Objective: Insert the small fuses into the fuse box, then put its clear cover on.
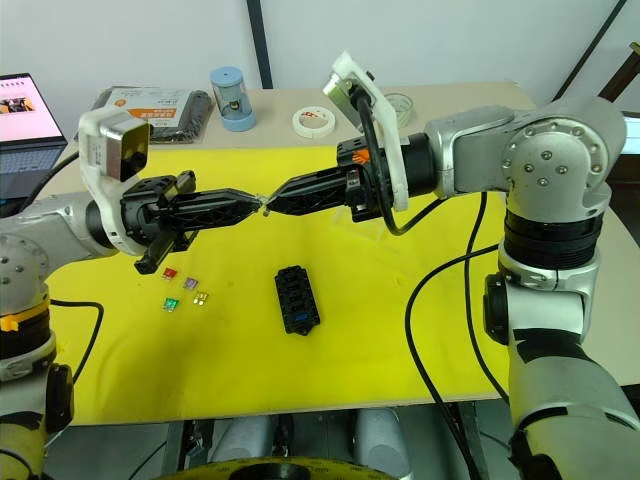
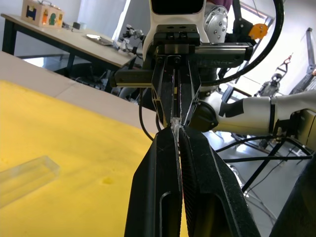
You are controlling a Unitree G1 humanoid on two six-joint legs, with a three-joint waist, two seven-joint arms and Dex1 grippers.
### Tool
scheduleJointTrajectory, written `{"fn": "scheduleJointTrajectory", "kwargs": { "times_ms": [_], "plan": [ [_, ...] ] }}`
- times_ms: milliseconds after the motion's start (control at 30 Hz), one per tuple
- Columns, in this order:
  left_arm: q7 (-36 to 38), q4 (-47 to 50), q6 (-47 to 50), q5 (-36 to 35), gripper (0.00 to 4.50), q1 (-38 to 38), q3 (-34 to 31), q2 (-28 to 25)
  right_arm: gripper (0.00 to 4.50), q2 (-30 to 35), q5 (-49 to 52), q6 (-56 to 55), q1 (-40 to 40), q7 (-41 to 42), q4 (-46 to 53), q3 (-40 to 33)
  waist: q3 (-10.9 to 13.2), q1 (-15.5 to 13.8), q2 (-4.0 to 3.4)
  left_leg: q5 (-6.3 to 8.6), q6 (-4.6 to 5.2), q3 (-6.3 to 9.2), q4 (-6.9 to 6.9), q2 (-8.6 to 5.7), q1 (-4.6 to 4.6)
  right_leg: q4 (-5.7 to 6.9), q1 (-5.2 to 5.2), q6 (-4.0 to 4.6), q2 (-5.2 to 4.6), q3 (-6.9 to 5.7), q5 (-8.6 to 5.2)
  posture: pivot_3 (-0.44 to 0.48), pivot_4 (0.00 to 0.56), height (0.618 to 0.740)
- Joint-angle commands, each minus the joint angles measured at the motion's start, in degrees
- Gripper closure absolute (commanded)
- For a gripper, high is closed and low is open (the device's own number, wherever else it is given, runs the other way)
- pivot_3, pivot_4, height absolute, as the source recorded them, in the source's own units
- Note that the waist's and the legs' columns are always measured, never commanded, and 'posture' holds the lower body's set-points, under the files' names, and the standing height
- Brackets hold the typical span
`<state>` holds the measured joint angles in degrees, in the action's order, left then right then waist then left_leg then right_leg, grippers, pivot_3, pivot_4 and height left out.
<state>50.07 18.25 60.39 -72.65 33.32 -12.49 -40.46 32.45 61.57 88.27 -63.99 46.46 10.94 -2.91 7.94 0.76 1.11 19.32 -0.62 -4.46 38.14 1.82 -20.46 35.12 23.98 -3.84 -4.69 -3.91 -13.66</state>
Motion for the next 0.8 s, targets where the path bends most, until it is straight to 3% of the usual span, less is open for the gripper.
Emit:
{"fn": "scheduleJointTrajectory", "kwargs": {
  "times_ms": [33,233,300,400,633,700,800],
  "plan": [
    [0.0,0.8,-0.9,-0.3,4.50,0.1,-0.8,-0.7,4.49,0.2,1.2,-1.1,-1.3,0.4,0.9,-0.9,0.0,0.0,0.00,0.00,0.00,0.00,0.00,0.00,0.00,0.00,0.00,0.00,0.00,0.00,0.00,0.000,0.150,0.740],
    [0.2,1.2,-1.4,2.3,4.50,-0.4,0.3,-1.5,4.49,0.6,0.8,-1.4,-1.5,0.5,1.3,-0.3,0.0,0.0,0.00,0.00,0.00,0.00,0.00,0.00,0.00,0.00,0.00,0.00,0.00,0.00,0.00,0.000,0.150,0.740],
    [0.5,1.7,-2.0,5.0,3.99,-1.0,1.4,-2.6,4.50,2.0,-0.4,-2.7,-1.0,1.5,2.8,1.5,0.0,0.0,-0.01,0.00,0.00,0.00,0.00,0.00,0.00,-0.02,0.00,0.00,0.00,0.00,0.00,0.000,0.150,0.740],
    [3.9,3.1,-6.0,12.2,3.08,-3.9,4.3,-6.1,4.50,8.4,-7.8,-11.2,2.0,6.5,8.3,10.3,0.0,-0.1,-0.02,0.00,0.01,0.00,-0.03,-0.01,0.00,-0.04,0.01,0.00,0.01,0.00,0.00,0.000,0.150,0.740],
    [15.5,3.6,-22.7,31.6,0.49,-15.2,11.8,-15.0,4.50,17.3,-28.5,-35.8,6.0,19.3,12.3,28.3,0.1,0.1,-0.05,0.02,0.03,-0.11,-0.07,-0.09,0.00,-0.17,0.13,0.00,0.07,0.03,-0.02,0.000,0.150,0.740],
    [16.7,4.2,-26.8,35.4,0.01,-17.8,13.5,-15.4,4.50,17.5,-33.7,-40.8,6.5,21.0,11.5,32.0,0.1,0.0,-0.05,0.02,0.02,-0.09,-0.08,-0.04,-0.02,-0.17,0.17,0.01,0.10,0.03,-0.03,0.000,0.150,0.740],
    [16.9,5.4,-30.1,38.7,0.01,-20.5,15.0,-14.6,4.50,16.3,-37.2,-43.2,7.0,22.8,11.1,34.7,0.1,-0.1,-0.05,0.01,0.02,-0.10,-0.07,0.01,-0.03,-0.16,0.18,0.01,0.06,0.03,-0.03,0.000,0.150,0.740]
  ]
}}
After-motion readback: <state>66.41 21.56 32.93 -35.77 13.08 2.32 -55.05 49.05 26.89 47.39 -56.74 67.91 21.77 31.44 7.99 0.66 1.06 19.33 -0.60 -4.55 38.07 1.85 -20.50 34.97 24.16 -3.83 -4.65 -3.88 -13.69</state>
